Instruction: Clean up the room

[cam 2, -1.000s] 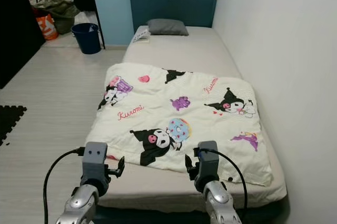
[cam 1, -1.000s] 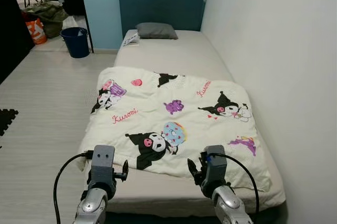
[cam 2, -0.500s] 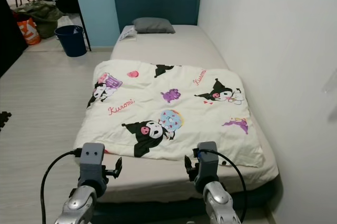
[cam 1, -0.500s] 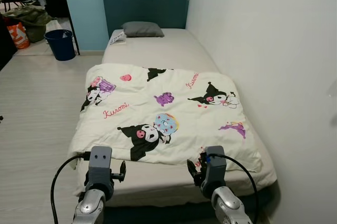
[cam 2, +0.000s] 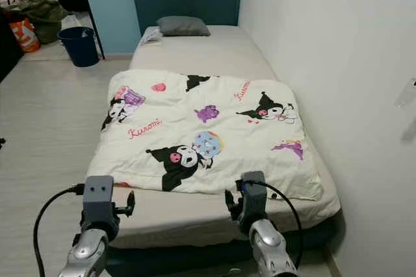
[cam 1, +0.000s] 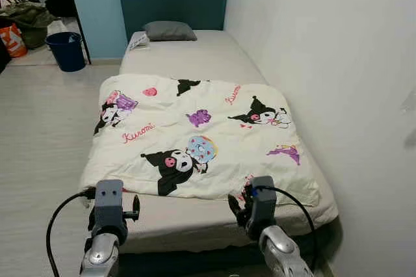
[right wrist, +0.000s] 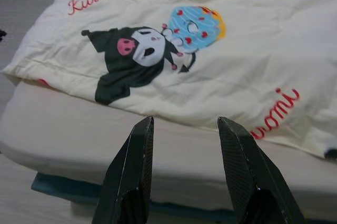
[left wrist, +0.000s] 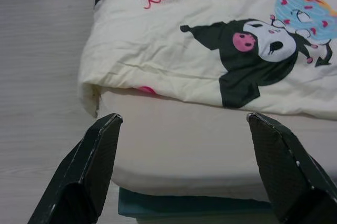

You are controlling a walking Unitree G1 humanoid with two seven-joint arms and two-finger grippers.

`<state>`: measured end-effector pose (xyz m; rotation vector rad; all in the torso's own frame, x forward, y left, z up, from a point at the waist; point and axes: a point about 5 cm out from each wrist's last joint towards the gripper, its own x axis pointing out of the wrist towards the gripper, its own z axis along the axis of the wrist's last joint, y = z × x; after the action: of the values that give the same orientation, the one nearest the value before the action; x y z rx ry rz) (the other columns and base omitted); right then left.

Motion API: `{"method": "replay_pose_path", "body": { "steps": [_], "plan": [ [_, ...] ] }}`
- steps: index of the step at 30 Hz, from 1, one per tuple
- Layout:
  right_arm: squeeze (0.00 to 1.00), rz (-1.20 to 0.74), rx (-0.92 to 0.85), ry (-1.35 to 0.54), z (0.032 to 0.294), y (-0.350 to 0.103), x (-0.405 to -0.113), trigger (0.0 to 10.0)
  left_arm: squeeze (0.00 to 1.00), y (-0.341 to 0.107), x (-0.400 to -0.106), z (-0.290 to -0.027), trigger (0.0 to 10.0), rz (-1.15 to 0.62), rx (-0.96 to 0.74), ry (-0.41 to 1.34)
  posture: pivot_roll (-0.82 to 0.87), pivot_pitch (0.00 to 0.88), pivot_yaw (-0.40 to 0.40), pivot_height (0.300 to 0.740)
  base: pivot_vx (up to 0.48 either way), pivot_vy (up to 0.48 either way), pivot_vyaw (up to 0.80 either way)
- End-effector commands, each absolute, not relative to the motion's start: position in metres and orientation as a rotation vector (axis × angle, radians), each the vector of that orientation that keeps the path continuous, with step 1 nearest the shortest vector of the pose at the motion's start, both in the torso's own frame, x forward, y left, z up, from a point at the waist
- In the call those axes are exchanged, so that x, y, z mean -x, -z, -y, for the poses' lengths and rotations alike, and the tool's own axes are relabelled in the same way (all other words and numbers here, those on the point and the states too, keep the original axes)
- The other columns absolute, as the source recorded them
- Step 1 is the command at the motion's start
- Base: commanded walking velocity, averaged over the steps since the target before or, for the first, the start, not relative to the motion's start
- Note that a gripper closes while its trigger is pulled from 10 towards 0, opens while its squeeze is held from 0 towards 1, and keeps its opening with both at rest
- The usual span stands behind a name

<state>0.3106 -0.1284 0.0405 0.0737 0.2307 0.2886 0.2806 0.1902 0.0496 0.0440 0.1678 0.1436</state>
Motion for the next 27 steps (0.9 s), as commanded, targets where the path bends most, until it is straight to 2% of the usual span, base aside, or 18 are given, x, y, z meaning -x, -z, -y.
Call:
{"method": "replay_pose_path", "body": {
  "steps": [1,20,27],
  "plan": [
    [0.00,-0.279,-0.072,-0.307,0.127,-0.032,-0.307,10.0,0.00,-0.047,-0.275,-0.195,10.0,-0.174,-0.068,-0.146,-0.02,0.167,-0.079,0.627,0.000,0.000,0.00],
    [0.00,-0.267,-0.058,-0.340,0.121,-0.038,-0.315,10.0,0.00,-0.053,-0.278,-0.200,10.0,-0.158,-0.104,-0.116,-0.01,0.188,-0.071,0.617,0.000,0.000,0.00],
    [0.00,-0.260,-0.063,-0.350,0.118,-0.040,-0.316,10.0,0.00,-0.055,-0.280,-0.206,10.0,-0.160,-0.119,-0.136,0.00,0.192,-0.070,0.592,0.000,0.000,0.00]
  ]
}}
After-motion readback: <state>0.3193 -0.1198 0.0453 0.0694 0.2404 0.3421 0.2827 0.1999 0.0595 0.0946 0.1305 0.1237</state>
